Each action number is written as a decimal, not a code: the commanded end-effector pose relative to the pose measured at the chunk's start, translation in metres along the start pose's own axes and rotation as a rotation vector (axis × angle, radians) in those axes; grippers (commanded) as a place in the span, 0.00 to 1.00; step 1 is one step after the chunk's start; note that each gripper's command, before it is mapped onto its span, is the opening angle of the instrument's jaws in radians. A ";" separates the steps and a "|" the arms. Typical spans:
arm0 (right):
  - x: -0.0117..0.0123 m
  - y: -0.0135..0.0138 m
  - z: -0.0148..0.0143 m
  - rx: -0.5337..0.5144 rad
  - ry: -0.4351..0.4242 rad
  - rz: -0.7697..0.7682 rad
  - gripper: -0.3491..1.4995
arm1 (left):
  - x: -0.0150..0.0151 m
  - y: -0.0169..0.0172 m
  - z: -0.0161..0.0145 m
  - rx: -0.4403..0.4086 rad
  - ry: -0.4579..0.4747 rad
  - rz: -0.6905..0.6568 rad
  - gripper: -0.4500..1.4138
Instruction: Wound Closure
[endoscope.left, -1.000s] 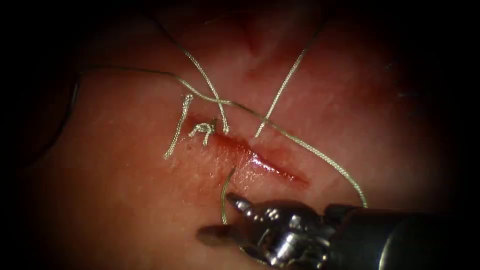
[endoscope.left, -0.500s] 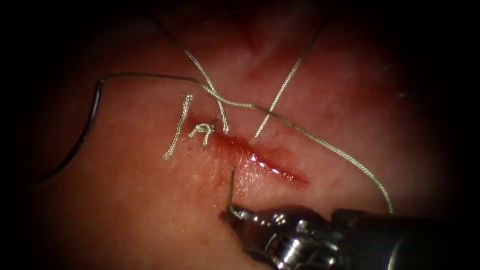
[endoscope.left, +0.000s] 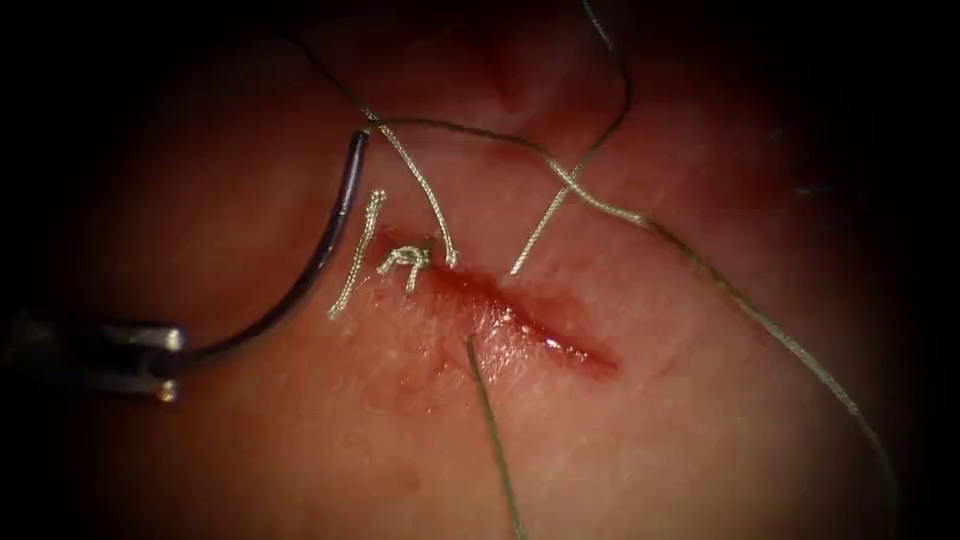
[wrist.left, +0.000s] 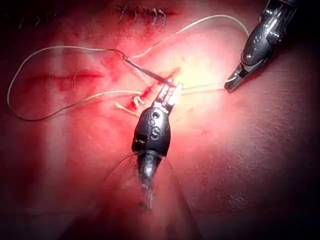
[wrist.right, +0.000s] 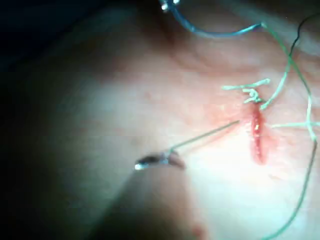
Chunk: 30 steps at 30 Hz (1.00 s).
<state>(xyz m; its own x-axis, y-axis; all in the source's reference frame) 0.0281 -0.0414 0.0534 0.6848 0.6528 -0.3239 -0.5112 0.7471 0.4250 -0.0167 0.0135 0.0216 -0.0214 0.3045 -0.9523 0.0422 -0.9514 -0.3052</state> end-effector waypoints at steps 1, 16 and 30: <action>-0.0013 -0.0008 -0.0002 0.015 -0.010 -0.021 0.00 | -0.0001 -0.0007 0.0007 -0.005 0.003 0.008 0.00; -0.0005 0.0001 -0.0053 0.107 0.044 -0.266 0.71 | -0.0012 -0.0057 0.0039 -0.001 -0.023 0.049 0.00; 0.0091 0.0105 0.0007 0.028 0.218 -0.253 0.96 | -0.0021 -0.0053 0.0032 0.004 -0.030 0.056 0.00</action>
<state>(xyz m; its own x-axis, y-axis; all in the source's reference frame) 0.0284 -0.0277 0.0548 0.6605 0.4590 -0.5942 -0.3202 0.8880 0.3300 -0.0196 0.0177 0.0245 -0.0502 0.2505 -0.9668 0.0391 -0.9668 -0.2525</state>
